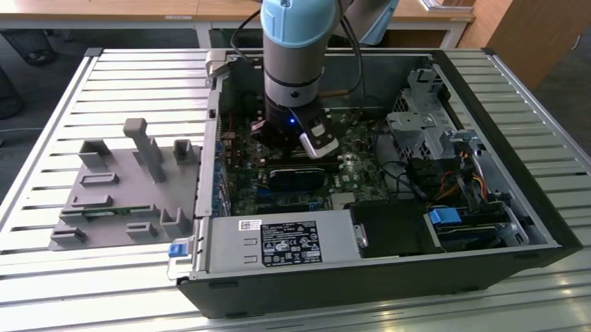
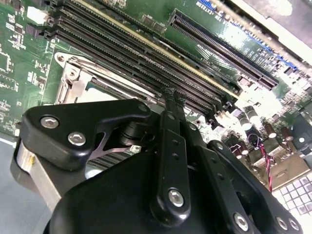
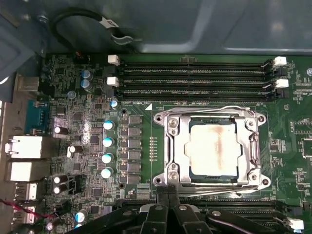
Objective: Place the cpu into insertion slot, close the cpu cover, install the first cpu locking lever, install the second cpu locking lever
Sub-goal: 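Install the second cpu locking lever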
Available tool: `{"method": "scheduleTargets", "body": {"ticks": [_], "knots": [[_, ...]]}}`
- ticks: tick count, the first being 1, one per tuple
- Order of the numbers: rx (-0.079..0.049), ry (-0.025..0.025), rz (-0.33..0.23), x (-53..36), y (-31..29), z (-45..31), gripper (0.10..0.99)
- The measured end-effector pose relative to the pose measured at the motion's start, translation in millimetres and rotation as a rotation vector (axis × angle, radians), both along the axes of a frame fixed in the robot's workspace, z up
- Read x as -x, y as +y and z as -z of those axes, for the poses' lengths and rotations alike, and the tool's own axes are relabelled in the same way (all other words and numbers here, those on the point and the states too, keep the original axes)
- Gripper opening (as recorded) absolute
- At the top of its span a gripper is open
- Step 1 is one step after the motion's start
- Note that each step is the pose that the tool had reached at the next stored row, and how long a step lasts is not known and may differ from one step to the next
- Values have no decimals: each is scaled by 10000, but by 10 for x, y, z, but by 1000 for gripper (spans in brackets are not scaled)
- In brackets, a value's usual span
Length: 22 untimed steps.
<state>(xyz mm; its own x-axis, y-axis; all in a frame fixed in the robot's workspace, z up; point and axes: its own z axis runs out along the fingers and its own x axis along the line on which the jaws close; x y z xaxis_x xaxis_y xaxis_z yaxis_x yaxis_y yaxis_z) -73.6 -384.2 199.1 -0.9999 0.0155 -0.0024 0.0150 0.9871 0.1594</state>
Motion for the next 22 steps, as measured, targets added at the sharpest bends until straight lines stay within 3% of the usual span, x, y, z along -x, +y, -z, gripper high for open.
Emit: {"method": "scheduleTargets", "body": {"ticks": [4, 7, 17, 22], "knots": [[-307, 0, -2, 9, -6, 16, 106], [-433, 0, 0, 14, -6, 38, 106], [-608, -17, -2, 78, -6, 87, 106], [-618, -18, -2, 81, -6, 26, 106]]}}
